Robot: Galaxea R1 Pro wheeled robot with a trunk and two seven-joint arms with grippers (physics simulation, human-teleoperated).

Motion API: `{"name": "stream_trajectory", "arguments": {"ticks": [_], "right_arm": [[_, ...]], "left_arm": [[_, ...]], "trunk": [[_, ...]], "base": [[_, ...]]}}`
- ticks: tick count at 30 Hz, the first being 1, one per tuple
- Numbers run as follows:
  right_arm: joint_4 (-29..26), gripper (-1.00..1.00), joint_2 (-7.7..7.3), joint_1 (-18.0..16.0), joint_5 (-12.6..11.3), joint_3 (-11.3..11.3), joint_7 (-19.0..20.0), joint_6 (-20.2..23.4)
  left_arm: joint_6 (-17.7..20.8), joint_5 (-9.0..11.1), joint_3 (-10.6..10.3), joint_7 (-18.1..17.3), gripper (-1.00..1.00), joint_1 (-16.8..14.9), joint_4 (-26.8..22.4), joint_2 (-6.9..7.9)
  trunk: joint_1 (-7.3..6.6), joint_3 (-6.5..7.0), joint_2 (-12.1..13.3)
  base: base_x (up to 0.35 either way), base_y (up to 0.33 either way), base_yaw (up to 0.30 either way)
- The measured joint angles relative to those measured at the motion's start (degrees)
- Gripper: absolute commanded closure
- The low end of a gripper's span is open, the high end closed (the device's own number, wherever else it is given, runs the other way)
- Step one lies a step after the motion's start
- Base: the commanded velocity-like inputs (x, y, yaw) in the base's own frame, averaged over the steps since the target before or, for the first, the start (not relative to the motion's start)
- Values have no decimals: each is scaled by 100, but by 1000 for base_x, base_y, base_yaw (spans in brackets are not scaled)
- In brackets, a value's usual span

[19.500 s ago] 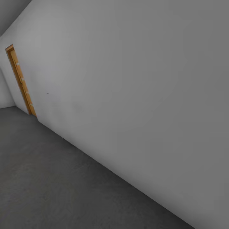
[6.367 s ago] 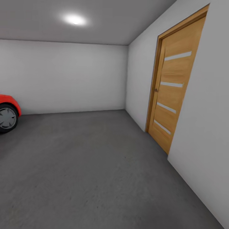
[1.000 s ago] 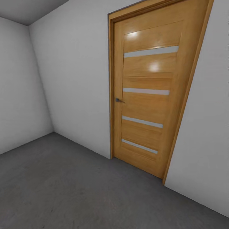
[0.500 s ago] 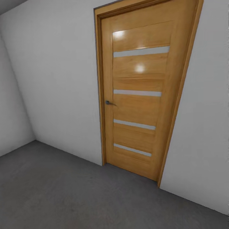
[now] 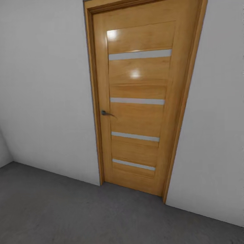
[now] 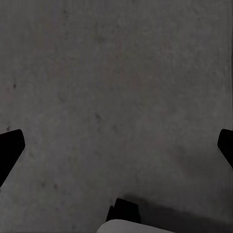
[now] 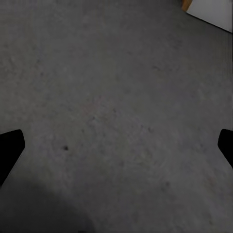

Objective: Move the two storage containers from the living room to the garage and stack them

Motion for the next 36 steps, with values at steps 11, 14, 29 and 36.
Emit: {"name": "stream_trajectory", "arguments": {"ticks": [11,14,29,36], "right_arm": [[1,-100,9,0,-4,4,0,1],[2,-100,9,0,-5,5,0,1],[0,-100,9,0,-7,7,0,1],[3,-100,9,0,-7,5,0,1]], "left_arm": [[0,0,0,0,-100,0,0,1],[0,0,0,0,-100,0,0,1],[0,0,0,0,-100,0,0,1],[-2,0,0,0,-100,0,0,1]], "trunk": [[0,43,0],[0,55,0],[0,114,0],[0,141,0]], "base": [[284,208,-263],[278,218,-263],[276,220,-263],[260,210,-247]]}}
